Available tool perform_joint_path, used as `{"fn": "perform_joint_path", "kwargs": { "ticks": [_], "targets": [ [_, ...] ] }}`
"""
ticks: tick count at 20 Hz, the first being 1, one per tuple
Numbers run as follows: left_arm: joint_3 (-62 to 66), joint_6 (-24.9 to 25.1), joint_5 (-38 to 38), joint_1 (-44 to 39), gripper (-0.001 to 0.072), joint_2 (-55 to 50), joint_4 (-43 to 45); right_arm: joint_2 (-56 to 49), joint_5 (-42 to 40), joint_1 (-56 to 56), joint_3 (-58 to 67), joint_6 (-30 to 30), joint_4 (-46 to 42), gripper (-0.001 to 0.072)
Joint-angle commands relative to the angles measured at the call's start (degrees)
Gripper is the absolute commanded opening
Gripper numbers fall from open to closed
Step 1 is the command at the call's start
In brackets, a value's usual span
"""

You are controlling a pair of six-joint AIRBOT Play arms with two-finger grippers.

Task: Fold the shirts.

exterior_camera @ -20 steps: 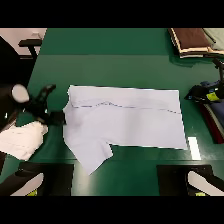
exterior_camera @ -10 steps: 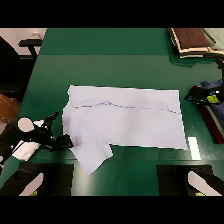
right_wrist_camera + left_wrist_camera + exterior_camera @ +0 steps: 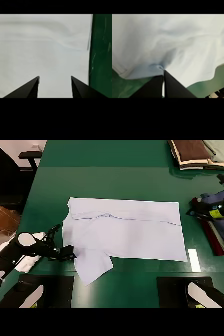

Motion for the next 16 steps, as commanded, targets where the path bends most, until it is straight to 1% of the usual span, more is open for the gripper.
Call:
{"fn": "perform_joint_path", "kwargs": {
  "ticks": [1, 3, 4, 5, 7, 9, 10, 11, 12, 14, 15, 16],
  "targets": [
    [4.00, 1.90, -3.65, -0.02, 0.0021, 0.04, 0.96, 2.47, 5.16, -6.95, -6.62, -0.39, -4.35, 0.0450],
    [6.56, 2.49, -4.13, -0.02, 0.0021, 0.04, 1.16, 4.87, 7.19, -13.70, -14.56, -0.42, -8.85, 0.0466],
    [7.32, 2.51, -4.04, -0.02, 0.0021, 0.04, 1.09, 5.46, 7.30, -17.40, -18.80, -0.42, -9.49, 0.0541],
    [7.82, 2.54, -3.98, -0.02, 0.0021, 0.04, 1.05, 5.42, 6.95, -20.48, -22.51, -0.42, -9.38, 0.0554],
    [7.85, 3.15, -4.07, -0.02, 0.0022, 0.04, 1.09, 4.15, 5.53, -24.13, -28.98, -1.42, -8.48, 0.0552],
    [7.85, 3.58, -3.98, -0.02, 0.0022, 0.04, 1.07, 1.90, 3.56, -23.82, -32.54, -1.44, -7.39, 0.0550],
    [7.85, 3.58, -3.98, -0.02, 0.0022, 0.04, 1.07, 0.72, 1.92, -22.64, -33.27, -1.60, -5.29, 0.0531],
    [7.85, 3.58, -3.98, -0.02, 0.0022, 0.04, 1.05, -0.33, 0.31, -20.96, -33.27, -1.60, -2.97, 0.0467],
    [7.85, 3.61, -4.00, -0.02, 0.0022, 0.04, 1.07, -1.03, -0.85, -19.04, -32.83, -1.60, -1.31, 0.0438],
    [7.85, 4.02, -4.22, -0.02, 0.0023, 0.04, 1.11, -2.25, -2.08, -14.47, -30.69, -1.51, -0.57, 0.0424],
    [7.85, 4.02, -4.70, -0.02, 0.0022, 0.04, 1.31, -2.62, -2.08, -12.55, -29.40, -1.51, -1.16, 0.0313],
    [7.96, 3.98, -5.92, -0.02, 0.0021, 0.04, 2.16, -2.64, -1.84, -10.75, -28.04, -1.51, -2.08, 0.0157]
  ]
}}
